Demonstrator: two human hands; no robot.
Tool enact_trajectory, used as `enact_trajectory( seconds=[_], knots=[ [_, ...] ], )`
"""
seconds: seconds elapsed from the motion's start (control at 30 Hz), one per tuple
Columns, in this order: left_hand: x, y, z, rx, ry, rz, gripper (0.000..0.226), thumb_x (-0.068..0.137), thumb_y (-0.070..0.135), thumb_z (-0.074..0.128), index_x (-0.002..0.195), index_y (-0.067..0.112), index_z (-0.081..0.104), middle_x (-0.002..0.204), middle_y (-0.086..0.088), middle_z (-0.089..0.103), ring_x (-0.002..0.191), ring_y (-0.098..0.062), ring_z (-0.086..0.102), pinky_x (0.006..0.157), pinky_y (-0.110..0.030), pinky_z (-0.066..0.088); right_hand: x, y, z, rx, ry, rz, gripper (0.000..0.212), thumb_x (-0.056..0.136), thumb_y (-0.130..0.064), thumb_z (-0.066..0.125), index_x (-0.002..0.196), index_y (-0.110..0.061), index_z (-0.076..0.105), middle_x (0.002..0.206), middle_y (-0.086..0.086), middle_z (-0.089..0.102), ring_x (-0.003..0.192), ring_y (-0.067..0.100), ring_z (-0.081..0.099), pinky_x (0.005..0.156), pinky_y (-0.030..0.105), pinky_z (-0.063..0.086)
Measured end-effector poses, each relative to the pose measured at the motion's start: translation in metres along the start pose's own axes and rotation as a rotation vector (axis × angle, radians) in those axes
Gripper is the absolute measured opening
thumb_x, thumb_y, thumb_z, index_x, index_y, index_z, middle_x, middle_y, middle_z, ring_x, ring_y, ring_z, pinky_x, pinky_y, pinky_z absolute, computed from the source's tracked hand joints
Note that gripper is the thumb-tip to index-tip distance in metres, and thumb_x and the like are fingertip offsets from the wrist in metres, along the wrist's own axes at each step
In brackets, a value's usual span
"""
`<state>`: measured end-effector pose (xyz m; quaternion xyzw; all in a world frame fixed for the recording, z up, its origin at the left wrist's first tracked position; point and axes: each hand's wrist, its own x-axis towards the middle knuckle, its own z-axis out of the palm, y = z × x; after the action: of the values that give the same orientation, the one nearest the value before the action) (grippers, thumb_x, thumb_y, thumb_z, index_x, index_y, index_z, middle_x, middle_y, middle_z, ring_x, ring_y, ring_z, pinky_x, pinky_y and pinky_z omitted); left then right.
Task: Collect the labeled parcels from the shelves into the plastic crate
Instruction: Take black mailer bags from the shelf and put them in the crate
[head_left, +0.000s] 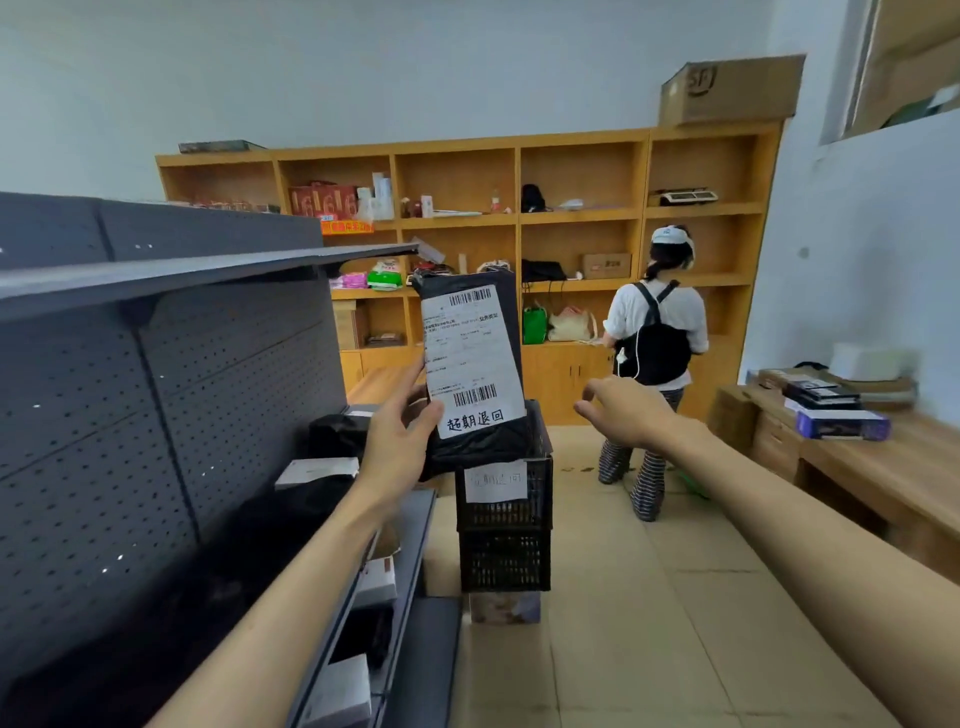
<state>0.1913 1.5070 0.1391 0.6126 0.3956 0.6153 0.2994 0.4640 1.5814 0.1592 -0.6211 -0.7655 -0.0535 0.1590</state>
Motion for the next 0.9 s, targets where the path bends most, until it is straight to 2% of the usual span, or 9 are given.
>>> enact_trajectory(
  seconds=[0.17, 0.3, 0.43, 0.53, 0.63, 0.9],
  knots=[
    [0.058, -0.039, 0.001, 0.014, 0.012, -0.026, 0.059, 0.103, 0.001, 0.051, 0.135, 0.050, 0.046, 0.117, 0.022, 0.068, 0.119, -0.002, 0.062, 0.098, -0.038, 0.057, 0.072, 0.007, 0.025, -0.038, -0.037, -0.010, 0.037, 0.102, -0.043, 0.041, 0.114, -0.013, 0.060, 0.115, 0.010, 0.063, 0.102, 0.027, 0.059, 0.086, 0.044, 0.052],
    [0.109, -0.072, 0.001, 0.018, 0.019, -0.051, 0.060, 0.102, 0.001, 0.052, 0.134, 0.051, 0.047, 0.123, 0.023, 0.064, 0.121, 0.001, 0.059, 0.100, -0.038, 0.055, 0.127, 0.009, 0.044, -0.051, -0.062, -0.008, 0.037, 0.103, -0.042, 0.040, 0.115, -0.012, 0.059, 0.114, 0.010, 0.063, 0.101, 0.028, 0.059, 0.086, 0.043, 0.051],
    [0.163, -0.110, 0.004, 0.022, 0.006, -0.048, 0.056, 0.103, 0.001, 0.052, 0.152, 0.024, 0.042, 0.109, 0.038, 0.063, 0.107, 0.015, 0.060, 0.086, -0.017, 0.056, 0.186, 0.013, 0.066, -0.056, -0.075, -0.009, 0.038, 0.103, -0.042, 0.040, 0.113, -0.012, 0.060, 0.112, 0.009, 0.064, 0.099, 0.027, 0.060, 0.080, 0.039, 0.049],
    [0.210, -0.138, 0.008, 0.021, -0.013, -0.049, 0.056, 0.103, 0.003, 0.052, 0.153, 0.024, 0.041, 0.117, 0.025, 0.066, 0.108, 0.009, 0.061, 0.087, -0.020, 0.057, 0.233, 0.019, 0.081, -0.054, -0.087, -0.006, 0.038, 0.103, -0.043, 0.040, 0.112, -0.013, 0.061, 0.111, 0.008, 0.064, 0.098, 0.027, 0.060, 0.078, 0.038, 0.048],
    [0.263, -0.162, 0.013, -0.015, -0.019, -0.057, 0.055, 0.103, 0.002, 0.051, 0.149, 0.031, 0.043, 0.123, 0.006, 0.065, 0.104, 0.011, 0.063, 0.078, -0.014, 0.055, 0.287, 0.027, 0.090, -0.060, -0.088, 0.004, 0.038, 0.102, -0.042, 0.040, 0.108, -0.012, 0.062, 0.110, 0.009, 0.065, 0.097, 0.028, 0.060, 0.082, 0.042, 0.051],
    [0.389, -0.238, 0.027, -0.041, -0.035, -0.048, 0.057, 0.104, 0.004, 0.050, 0.153, 0.031, 0.038, 0.123, 0.003, 0.064, 0.108, 0.003, 0.065, 0.077, -0.017, 0.056, 0.410, 0.059, 0.138, -0.077, -0.053, 0.043, 0.038, 0.103, -0.042, 0.040, 0.110, -0.011, 0.061, 0.110, 0.011, 0.063, 0.099, 0.029, 0.058, 0.083, 0.042, 0.050]
  ],
)
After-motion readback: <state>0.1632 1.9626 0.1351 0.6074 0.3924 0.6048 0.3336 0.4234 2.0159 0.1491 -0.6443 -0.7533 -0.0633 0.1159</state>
